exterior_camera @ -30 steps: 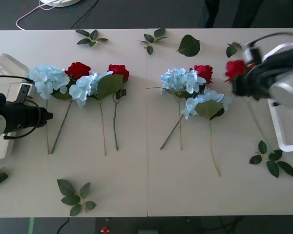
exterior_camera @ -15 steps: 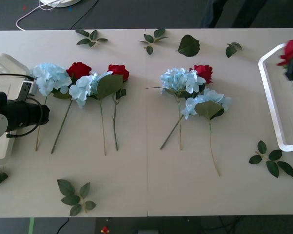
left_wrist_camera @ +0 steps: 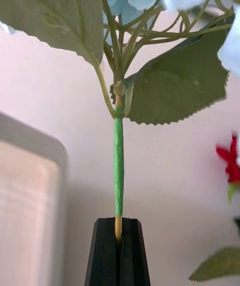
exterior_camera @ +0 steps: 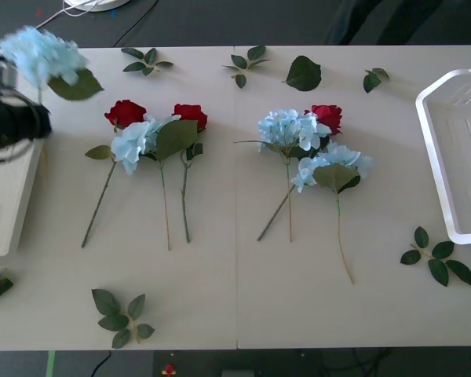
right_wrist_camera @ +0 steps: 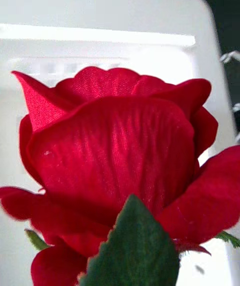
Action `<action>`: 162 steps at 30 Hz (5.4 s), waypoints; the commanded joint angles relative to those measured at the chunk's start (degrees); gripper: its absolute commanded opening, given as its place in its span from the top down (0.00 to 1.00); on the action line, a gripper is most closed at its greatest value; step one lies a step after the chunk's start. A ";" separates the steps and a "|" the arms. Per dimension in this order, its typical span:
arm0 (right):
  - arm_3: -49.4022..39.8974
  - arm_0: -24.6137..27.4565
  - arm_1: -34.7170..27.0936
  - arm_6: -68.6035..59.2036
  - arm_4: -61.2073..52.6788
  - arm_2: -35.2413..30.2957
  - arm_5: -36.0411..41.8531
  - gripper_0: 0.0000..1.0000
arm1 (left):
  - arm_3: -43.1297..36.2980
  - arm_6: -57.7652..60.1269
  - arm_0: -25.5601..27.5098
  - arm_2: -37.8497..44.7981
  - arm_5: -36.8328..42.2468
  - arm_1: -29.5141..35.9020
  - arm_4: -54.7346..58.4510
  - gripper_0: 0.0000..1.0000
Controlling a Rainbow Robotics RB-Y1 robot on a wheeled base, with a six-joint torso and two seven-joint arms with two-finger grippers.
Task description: Place the red flowers into the right box and the blue flowers into the left box. If a person shows an open palm, hand one flower to the person first, then continue sorting.
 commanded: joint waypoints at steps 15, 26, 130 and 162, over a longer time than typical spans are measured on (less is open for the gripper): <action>30.70 -18.59 3.64 3.72 6.09 16.94 -22.98 1.00 | 3.62 -19.31 -0.32 27.54 38.65 13.87 -0.38 1.00; 32.02 -18.50 5.04 2.13 6.18 17.20 -25.62 0.81 | -14.48 -18.08 28.77 70.79 51.39 6.40 -9.26 1.00; -18.17 2.33 20.42 -29.68 12.77 31.26 -9.71 1.00 | -17.21 23.05 5.83 12.07 39.97 -26.91 -66.92 0.07; -29.95 4.35 17.08 -24.15 11.19 6.74 14.72 1.00 | -11.32 30.88 15.76 20.42 25.11 -28.93 -62.70 0.14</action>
